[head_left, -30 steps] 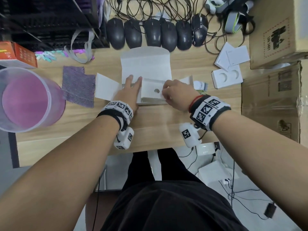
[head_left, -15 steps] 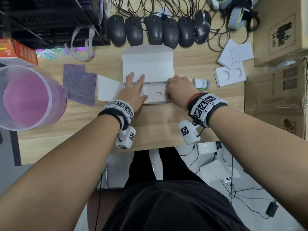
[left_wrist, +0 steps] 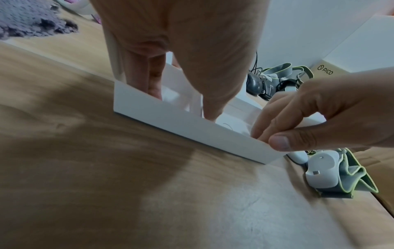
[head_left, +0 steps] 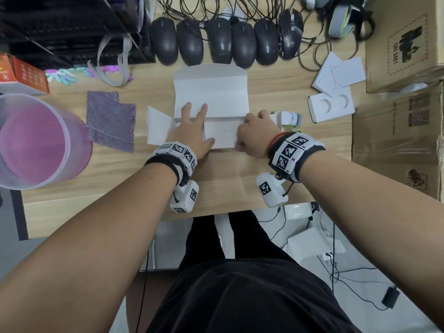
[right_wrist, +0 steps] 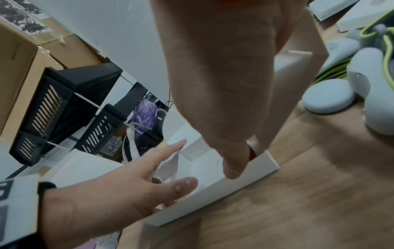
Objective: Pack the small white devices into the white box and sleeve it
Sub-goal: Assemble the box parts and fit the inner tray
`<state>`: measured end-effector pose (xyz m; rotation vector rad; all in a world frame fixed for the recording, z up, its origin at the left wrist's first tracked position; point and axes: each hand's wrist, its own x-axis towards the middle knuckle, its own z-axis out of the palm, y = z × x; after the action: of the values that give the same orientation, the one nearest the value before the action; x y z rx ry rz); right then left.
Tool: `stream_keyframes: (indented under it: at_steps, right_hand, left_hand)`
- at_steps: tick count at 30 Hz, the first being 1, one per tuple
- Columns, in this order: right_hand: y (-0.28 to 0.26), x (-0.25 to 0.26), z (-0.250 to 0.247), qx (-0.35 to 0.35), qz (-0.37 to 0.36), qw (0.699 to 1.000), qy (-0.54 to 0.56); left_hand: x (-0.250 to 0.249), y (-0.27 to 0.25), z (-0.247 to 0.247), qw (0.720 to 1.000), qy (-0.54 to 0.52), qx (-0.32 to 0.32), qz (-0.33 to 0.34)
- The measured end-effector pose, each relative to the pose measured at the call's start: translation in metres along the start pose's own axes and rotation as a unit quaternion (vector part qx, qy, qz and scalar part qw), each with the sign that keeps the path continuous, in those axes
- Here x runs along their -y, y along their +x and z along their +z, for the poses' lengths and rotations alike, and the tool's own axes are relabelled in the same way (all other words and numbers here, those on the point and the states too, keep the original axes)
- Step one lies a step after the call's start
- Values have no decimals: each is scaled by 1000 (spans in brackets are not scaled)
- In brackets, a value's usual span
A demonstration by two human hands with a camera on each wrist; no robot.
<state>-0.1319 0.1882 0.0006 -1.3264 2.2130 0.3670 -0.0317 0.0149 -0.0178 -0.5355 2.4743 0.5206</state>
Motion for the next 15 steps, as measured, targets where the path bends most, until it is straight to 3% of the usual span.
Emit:
stream_keyframes:
  at_steps: [3,7,9,11,13,15]
  right_hand:
    - [2,-3,-5,-14,4,999,42]
    - [0,-23,-19,-128,85,974,169]
    - [-7,-41,-25,-189,140,934,267]
    - [-15,-63,-30,-246,208,875,362]
    - [-22,-92,-27,-272,287,830,394]
    - [-27,-123,-14,-266,358,811,377]
  left_hand:
    - [-1,1,-2,1000,7,-4,-4]
    - [-9,2,-5,1000,20,-7,-15]
    - [-13,2,-7,1000,26,-2,-15]
    - [-17,2,-8,999,30,10,-23]
    - [-20,1,-8,999,31,16,-35]
    - [-23,1,-7,999,29,16,-42]
